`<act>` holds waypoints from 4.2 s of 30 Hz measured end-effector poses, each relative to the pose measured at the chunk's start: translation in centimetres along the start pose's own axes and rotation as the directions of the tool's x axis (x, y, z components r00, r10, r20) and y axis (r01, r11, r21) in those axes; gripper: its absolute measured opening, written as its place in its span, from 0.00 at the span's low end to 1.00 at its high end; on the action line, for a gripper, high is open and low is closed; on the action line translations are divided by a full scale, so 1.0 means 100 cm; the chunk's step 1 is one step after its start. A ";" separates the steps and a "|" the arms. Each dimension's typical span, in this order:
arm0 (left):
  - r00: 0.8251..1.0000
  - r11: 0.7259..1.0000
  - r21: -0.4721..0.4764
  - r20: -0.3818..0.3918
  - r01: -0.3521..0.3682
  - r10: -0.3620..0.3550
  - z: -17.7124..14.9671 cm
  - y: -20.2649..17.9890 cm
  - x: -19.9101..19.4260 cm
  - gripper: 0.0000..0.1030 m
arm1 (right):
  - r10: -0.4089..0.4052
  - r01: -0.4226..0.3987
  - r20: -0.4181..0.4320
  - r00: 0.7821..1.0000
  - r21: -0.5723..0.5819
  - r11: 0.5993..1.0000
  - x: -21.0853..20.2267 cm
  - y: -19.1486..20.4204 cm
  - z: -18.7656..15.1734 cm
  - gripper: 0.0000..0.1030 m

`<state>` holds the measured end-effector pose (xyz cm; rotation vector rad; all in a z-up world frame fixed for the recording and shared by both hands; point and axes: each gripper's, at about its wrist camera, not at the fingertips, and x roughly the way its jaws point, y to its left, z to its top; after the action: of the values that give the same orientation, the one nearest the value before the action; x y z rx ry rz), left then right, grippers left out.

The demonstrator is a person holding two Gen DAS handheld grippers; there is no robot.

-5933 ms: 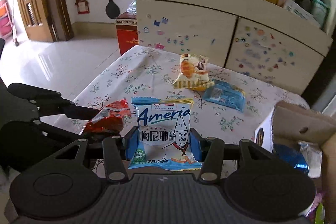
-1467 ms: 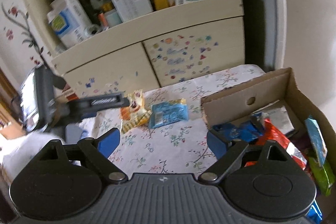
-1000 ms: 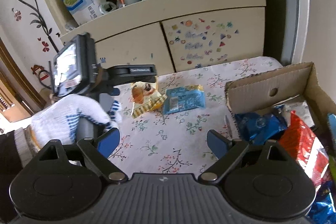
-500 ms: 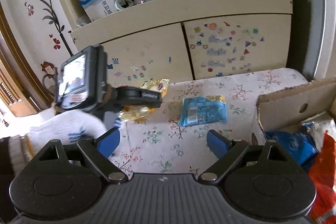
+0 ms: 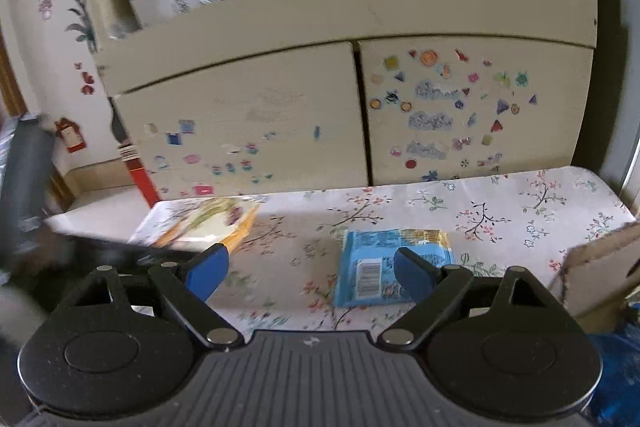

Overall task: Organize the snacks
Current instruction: 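Lower the right tool onto the light blue bag and close it while the left tool holds the croissant bag, then carry the croissant bag with the left tool while the right tool carries the blue bag to the box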

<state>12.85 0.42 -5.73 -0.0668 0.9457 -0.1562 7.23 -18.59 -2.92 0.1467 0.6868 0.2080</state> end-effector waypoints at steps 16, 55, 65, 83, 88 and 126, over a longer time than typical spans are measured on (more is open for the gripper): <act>1.000 0.999 0.042 -0.002 0.025 -0.024 -0.008 0.004 -0.008 0.60 | -0.097 0.095 -0.046 0.994 -0.048 0.994 0.054 -0.010 0.000 0.96; 1.000 0.994 0.108 -0.025 -0.001 0.004 -0.006 0.011 -0.009 0.61 | 0.240 -0.380 -0.401 0.884 -0.316 0.870 0.023 0.013 0.001 0.94; 0.999 0.991 0.132 -0.025 0.023 -0.020 -0.007 0.009 -0.007 0.68 | 0.159 -0.332 -0.358 0.920 -0.496 0.803 0.027 0.026 -0.004 0.99; 0.999 0.972 0.231 -0.023 0.045 -0.040 -0.006 -0.007 0.002 0.75 | 0.238 -0.377 -0.321 0.917 -0.499 0.780 0.044 0.029 -0.011 1.00; 0.999 0.973 0.227 -0.023 0.049 -0.045 -0.006 -0.007 0.004 0.72 | 0.243 -0.393 -0.348 0.905 -0.471 0.789 0.044 0.029 -0.012 0.95; 0.987 0.964 0.256 0.115 0.076 -0.109 -0.025 -0.049 -0.113 0.50 | 0.032 -0.059 -0.125 0.992 -0.221 0.973 -0.094 0.020 -0.010 0.59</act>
<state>3.79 -2.59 2.45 0.1116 0.7881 -0.3535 -0.73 -18.84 2.49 -0.0678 0.7754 0.3393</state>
